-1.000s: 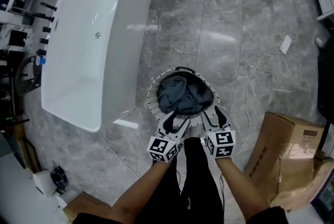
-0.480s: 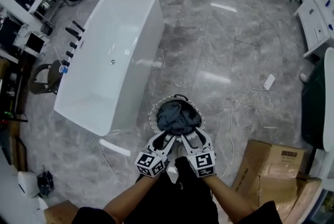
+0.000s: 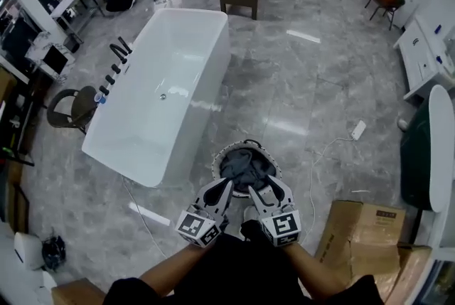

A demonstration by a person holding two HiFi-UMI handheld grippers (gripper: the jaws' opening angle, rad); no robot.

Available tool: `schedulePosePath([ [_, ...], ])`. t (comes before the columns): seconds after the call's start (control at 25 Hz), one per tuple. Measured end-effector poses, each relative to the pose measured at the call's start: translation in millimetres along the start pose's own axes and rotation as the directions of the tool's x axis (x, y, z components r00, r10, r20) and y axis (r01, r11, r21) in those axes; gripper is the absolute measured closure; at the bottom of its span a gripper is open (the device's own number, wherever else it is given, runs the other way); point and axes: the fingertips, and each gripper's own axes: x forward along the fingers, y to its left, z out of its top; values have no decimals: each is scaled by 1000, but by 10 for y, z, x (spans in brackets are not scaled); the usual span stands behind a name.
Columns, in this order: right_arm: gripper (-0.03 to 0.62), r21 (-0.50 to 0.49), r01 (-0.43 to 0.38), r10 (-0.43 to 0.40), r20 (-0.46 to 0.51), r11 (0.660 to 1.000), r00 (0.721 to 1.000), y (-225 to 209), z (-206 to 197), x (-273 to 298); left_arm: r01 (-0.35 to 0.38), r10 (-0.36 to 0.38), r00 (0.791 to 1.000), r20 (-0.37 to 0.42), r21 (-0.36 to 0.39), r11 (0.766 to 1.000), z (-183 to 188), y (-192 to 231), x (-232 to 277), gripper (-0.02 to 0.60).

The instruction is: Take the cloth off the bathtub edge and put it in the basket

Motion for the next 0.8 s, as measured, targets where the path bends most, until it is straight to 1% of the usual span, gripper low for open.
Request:
schedulePosePath([
  [0.08,379,35,13,-14,34,999,999,135,196,6,3,-3,1000,10,19,1000,169,23,-101,566],
  [0.16,398,65,34,-39,76,997,996,286,411,5,12,-12,1000,6,39,999,314,61,-220,566],
  [0.24,440,94,64,-75,118,994,990,437,598,-33,34,-34,999,7,58,998,450,90,-347,566],
  [0.32,529,133,86,-107,159,987,981,597,759,-88,60,-61,998,14,71,996,577,111,-464,566],
  [0.4,543,145,114,-139,170,983,976,743,815,-114,83,-85,996,25,77,994,700,137,-563,566],
  [0.56,546,119,188,-207,167,975,964,987,843,-149,111,-115,993,35,102,989,878,194,-748,566],
  [0.68,546,112,235,-253,191,966,948,1109,914,-181,135,-141,989,37,120,984,914,227,-848,566],
  [0.8,546,80,255,-267,209,964,941,1235,961,-194,153,-158,987,33,135,979,891,235,-918,566],
])
